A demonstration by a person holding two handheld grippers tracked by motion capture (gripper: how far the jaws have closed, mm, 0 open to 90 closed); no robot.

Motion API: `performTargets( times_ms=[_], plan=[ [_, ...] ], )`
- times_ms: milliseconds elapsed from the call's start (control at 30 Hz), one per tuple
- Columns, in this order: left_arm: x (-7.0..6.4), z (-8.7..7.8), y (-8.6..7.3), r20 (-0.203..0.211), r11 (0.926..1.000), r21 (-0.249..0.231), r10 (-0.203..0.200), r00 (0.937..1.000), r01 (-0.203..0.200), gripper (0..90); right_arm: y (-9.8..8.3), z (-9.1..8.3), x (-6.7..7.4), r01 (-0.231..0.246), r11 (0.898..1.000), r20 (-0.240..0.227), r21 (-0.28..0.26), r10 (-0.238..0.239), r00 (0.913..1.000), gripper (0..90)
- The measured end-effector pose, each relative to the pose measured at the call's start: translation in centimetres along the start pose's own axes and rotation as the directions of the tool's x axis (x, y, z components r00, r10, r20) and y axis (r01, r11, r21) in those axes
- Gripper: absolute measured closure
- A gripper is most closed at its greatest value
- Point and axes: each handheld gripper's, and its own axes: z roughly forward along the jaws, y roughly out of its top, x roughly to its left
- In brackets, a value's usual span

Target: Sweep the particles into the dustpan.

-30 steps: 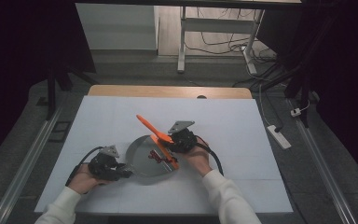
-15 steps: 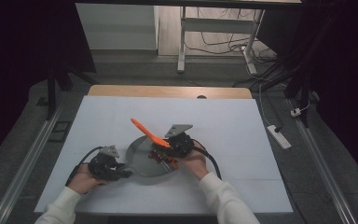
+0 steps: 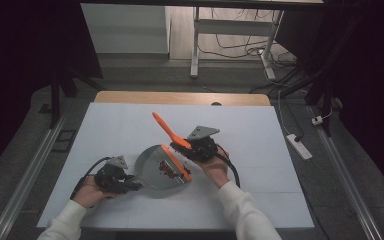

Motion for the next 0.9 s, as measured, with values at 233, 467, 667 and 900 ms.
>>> performTargets(
  times_ms=[233,467,667,900],
  plan=[
    [0.0,0.0,0.0,-0.001,1.0,0.0,-0.001,1.0,0.001,61.7,0.0,1.4,-1.3,-0.027,0.999,0.025,0.017,0.027,0.9993,69.9],
    [0.0,0.0,0.0,-0.001,1.0,-0.001,0.0,1.0,0.0,61.7,1.2,4.5,-1.7,0.037,0.994,0.045,0.103,-0.041,0.9981,69.9],
    [0.0,0.0,0.0,0.0,1.0,0.0,0.002,1.0,-0.002,61.7,0.7,5.2,-1.1,0.021,0.993,-0.026,0.112,-0.018,0.9995,69.7],
    [0.0,0.0,0.0,0.0,1.0,0.002,0.002,1.0,-0.002,61.7,0.3,4.5,0.6,0.035,0.994,-0.071,0.1,-0.028,0.9971,69.5]
  ],
)
